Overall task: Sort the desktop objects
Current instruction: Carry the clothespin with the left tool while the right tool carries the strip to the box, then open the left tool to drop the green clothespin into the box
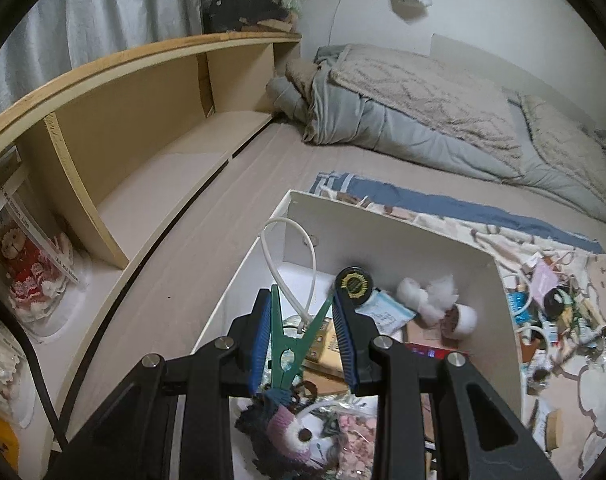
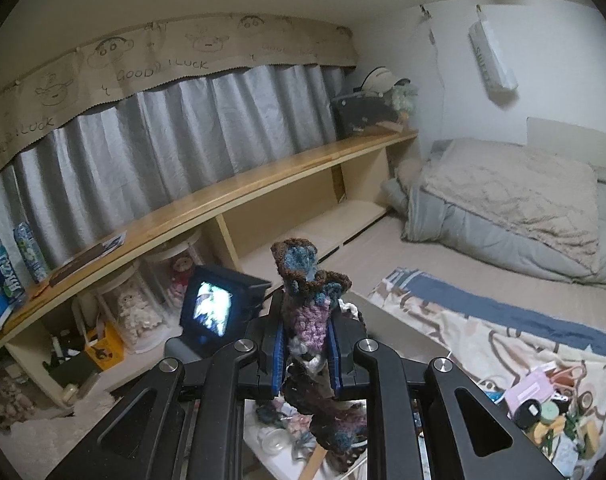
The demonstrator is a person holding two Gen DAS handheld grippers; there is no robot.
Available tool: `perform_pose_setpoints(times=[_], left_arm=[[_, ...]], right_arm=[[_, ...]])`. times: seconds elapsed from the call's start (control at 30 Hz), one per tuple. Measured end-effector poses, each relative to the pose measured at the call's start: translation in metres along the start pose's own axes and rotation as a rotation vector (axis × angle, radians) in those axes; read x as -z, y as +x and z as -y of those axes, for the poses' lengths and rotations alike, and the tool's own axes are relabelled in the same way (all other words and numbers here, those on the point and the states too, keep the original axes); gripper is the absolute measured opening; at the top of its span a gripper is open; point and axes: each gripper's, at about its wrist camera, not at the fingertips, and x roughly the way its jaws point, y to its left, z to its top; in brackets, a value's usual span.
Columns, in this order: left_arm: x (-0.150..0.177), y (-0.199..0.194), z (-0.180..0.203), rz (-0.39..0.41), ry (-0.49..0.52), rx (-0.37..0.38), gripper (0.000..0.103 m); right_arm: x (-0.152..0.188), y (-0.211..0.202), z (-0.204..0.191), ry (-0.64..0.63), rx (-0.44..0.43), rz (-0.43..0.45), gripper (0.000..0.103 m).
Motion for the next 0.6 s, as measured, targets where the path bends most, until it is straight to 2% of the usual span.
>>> perform_pose_setpoints(times=[0.1, 0.2, 0.23, 0.27, 0.3, 0.47, 0.6], left_arm=[[-0.004, 0.010, 0.000, -0.023, -0.008, -0.015, 0.031], [-0.009, 0.013, 0.000, -0.008, -0.015, -0.035, 0.031], [-0.011, 0.015, -0.001, -0.004, -0.024, -0.055, 0.045], [-0.012, 0.016, -0.003, -0.004, -0.036, -0.078, 0.073], [-0.012, 0.016, -0.006, 0.007, -0.059, -0.099, 0.080], [-0.012, 0.012, -0.020, 0.033, -0.103, -0.097, 0.081], [-0.009, 0.006, -0.027, 0.047, -0.086, -0.100, 0.081]], right_arm=[[0.003, 0.004, 0.000, -0.008, -0.011, -0.003, 0.018], [0.006, 0.009, 0.002, 0.001, -0.017, -0.009, 0.018], [0.006, 0.011, 0.003, 0.005, -0.017, -0.011, 0.018], [0.007, 0.014, 0.004, 0.010, -0.016, -0.017, 0.018], [0.007, 0.016, 0.004, 0.010, -0.015, -0.021, 0.018], [0.009, 0.025, 0.005, 0.008, -0.013, -0.039, 0.018], [0.007, 0.030, 0.007, 0.011, -0.014, -0.040, 0.018]])
